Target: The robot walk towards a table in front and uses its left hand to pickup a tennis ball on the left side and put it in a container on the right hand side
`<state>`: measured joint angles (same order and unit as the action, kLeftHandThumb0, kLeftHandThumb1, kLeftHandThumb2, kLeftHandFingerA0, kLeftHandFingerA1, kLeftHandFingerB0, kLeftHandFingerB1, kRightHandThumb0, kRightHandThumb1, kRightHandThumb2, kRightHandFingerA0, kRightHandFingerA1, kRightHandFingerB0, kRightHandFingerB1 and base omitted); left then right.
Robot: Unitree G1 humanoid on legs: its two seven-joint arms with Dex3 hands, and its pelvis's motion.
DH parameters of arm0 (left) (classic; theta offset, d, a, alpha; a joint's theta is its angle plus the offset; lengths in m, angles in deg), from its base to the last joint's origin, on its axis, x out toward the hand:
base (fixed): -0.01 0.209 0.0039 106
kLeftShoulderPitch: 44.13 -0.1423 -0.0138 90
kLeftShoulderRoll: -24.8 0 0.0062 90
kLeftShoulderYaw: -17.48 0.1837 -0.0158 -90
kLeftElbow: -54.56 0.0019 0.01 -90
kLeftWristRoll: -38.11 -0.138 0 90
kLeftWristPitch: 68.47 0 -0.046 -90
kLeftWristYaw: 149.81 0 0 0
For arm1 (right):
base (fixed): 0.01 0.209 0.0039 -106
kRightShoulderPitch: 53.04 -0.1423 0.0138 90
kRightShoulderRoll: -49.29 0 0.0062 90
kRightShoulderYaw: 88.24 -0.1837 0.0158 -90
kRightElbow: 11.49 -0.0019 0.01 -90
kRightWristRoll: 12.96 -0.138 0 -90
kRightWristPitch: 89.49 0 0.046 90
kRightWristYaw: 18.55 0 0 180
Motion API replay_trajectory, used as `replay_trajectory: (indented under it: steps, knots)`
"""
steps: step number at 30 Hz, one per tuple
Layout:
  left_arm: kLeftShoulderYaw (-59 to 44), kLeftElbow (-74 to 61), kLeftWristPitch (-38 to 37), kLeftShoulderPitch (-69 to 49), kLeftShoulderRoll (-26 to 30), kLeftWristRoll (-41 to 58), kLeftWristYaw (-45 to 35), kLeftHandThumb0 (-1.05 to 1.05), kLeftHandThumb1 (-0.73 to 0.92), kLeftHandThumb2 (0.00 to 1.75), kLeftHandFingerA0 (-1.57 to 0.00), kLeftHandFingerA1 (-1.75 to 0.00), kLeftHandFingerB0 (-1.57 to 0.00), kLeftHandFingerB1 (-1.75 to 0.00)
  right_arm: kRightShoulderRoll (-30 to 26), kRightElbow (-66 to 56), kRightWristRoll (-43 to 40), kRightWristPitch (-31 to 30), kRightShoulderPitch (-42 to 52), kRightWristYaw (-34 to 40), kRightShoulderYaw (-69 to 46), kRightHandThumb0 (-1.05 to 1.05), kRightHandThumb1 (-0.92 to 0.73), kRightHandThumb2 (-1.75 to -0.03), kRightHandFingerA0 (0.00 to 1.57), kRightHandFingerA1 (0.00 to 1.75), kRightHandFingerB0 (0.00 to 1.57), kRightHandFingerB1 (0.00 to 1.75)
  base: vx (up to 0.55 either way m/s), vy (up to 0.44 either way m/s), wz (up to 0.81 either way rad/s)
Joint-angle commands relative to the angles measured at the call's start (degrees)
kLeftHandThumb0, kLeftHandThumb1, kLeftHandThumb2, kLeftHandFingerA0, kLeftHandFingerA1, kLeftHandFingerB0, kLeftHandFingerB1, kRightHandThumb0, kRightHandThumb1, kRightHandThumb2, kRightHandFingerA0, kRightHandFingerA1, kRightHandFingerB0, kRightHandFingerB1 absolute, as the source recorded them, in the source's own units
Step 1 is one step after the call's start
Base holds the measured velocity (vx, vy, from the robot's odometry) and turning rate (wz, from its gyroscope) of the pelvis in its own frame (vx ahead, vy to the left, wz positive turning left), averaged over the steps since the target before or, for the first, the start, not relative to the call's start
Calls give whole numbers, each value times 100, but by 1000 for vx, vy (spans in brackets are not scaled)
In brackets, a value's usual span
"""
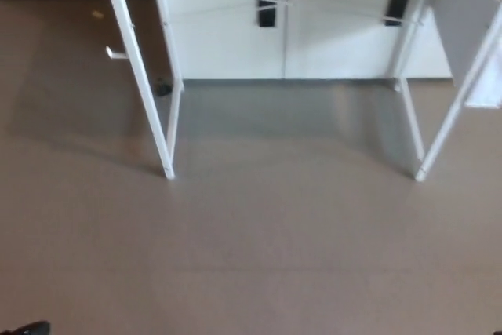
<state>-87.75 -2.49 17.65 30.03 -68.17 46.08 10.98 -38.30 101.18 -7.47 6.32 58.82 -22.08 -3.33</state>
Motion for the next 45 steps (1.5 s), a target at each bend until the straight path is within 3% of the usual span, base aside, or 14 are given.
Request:
replay_trajectory:
  steps: [1,6,18,19,20,21,34,45]
  knots:
    - [-3,53,-117,-54,97,32,-42,-19,66,60,-46,-38,-39,-36,16,31,0,176,82,60,-1,-11,-49,-56,50,63,27,49,294,-90,0]
    - [11,62,-132,-7,113,29,-38,-26,61,67,-43,-42,-38,-41,-1,158,-37,290,11,22,-19,-12,-49,-57,49,63,27,49,351,12,-12]
    - [84,54,-168,-20,170,-42,36,-19,65,59,-49,-39,-41,-36,0,222,58,404,48,85,22,-11,-49,-57,50,64,28,50,453,243,-13]
    - [78,65,-167,-24,166,-22,22,-19,66,60,-49,-39,-42,-36,-4,237,73,422,68,90,28,-12,-32,-84,44,67,24,58,321,88,9]
    - [75,69,-166,-25,165,-13,17,-19,66,60,-49,-39,-42,-36,-6,243,81,430,77,92,29,-12,-32,-84,44,67,24,58,312,53,8]
    - [78,86,-178,-31,172,-18,15,-19,66,60,-49,-39,-42,-36,2,229,82,399,91,95,29,-13,-50,-55,50,61,29,48,344,9,10]
    - [134,234,-348,-55,251,-80,-26,-20,63,59,-49,-39,-43,-37,-16,297,141,478,142,151,88,-13,-50,-56,50,61,31,50,341,-104,21]
    - [181,234,-305,-44,294,-75,-35,-21,63,59,-50,-40,-45,-37,-50,273,258,419,154,244,174,-15,-50,-55,51,61,30,50,165,116,-6]
